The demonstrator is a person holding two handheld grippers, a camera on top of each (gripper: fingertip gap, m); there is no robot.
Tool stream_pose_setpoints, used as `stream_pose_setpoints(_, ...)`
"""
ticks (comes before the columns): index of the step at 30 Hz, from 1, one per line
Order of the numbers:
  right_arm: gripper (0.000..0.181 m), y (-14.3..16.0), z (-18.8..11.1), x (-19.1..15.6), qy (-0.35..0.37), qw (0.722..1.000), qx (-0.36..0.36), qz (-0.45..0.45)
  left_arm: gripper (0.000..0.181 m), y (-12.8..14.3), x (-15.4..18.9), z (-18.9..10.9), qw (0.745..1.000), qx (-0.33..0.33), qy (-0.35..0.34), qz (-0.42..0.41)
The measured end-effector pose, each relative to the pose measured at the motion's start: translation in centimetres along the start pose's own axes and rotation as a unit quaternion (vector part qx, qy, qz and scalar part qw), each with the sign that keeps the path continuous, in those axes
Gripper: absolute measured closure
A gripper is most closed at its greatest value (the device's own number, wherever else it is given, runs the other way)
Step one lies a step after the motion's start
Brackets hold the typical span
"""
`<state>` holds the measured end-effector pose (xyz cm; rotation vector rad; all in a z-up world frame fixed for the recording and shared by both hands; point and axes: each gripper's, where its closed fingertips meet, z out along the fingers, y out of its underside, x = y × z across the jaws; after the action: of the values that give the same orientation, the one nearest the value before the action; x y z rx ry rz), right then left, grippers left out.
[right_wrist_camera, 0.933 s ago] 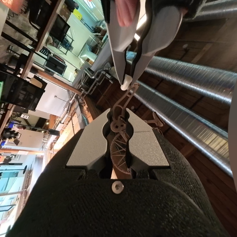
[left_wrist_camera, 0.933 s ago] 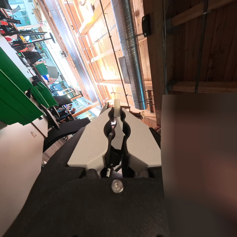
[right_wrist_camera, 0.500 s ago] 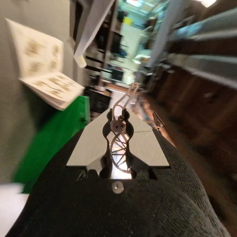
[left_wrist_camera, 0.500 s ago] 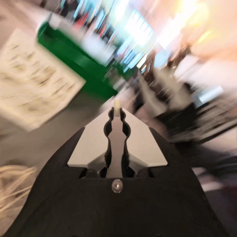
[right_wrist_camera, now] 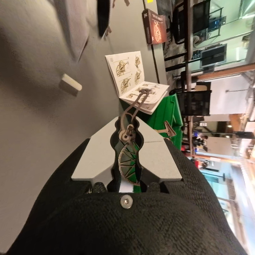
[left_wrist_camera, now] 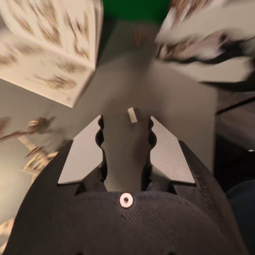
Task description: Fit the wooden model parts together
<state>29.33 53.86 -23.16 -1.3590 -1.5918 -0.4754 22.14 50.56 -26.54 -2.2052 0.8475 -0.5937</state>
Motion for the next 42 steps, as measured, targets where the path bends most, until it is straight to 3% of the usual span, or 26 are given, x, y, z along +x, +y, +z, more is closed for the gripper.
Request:
stream_pose_setpoints(3,0.164,0.2,-0.6,-1.2,-0.028,0.999,0.014,0.035,0.117,-1.5,-3.8,-6.2,0.991,0.107,-0.081,-0.022)
stream_pose_setpoints(5,0.164,-0.1,-0.6,-2.0,-0.048,0.997,0.025,0.053,0.118,0.2,-7.7,-8.4,0.984,0.104,-0.127,-0.067)
stream_pose_setpoints(10,0.164,-2.7,0.2,-3.2,-0.087,0.992,0.065,0.069,0.128,2.5,-11.1,-6.4,0.971,0.078,0.003,-0.225)
stream_pose_setpoints(14,0.164,-3.9,0.4,-3.7,-0.1,0.99,0.077,0.067,0.139,2.3,-11.9,-4.2,0.936,0.068,0.134,-0.318)
stream_pose_setpoints(20,0.164,-3.8,0.7,-3.9,-0.111,0.988,0.075,0.073,0.154,1.3,-11.2,-3.4,0.898,0.07,0.26,-0.348)
stream_pose_setpoints(24,0.164,-4.2,1.2,-3.8,-0.114,0.987,0.078,0.08,0.17,1.2,-10.7,-3.3,0.885,0.073,0.295,-0.353)
stream_pose_setpoints(30,0.164,-5.7,2.9,-3.6,-0.11,0.985,0.09,0.094,0.156,0.9,-10.1,-3.8,0.87,0.063,0.33,-0.361)
stream_pose_setpoints(36,0.164,-6.7,3.8,-4.2,-0.119,0.983,0.095,0.1,0.158,1.8,-9.4,-3.5,0.884,0.018,0.331,-0.33)
stream_pose_setpoints(42,0.164,-6.3,3.9,-4.5,-0.128,0.982,0.089,0.108,0.154,1.2,-11.4,-4.7,0.891,0.049,0.314,-0.324)
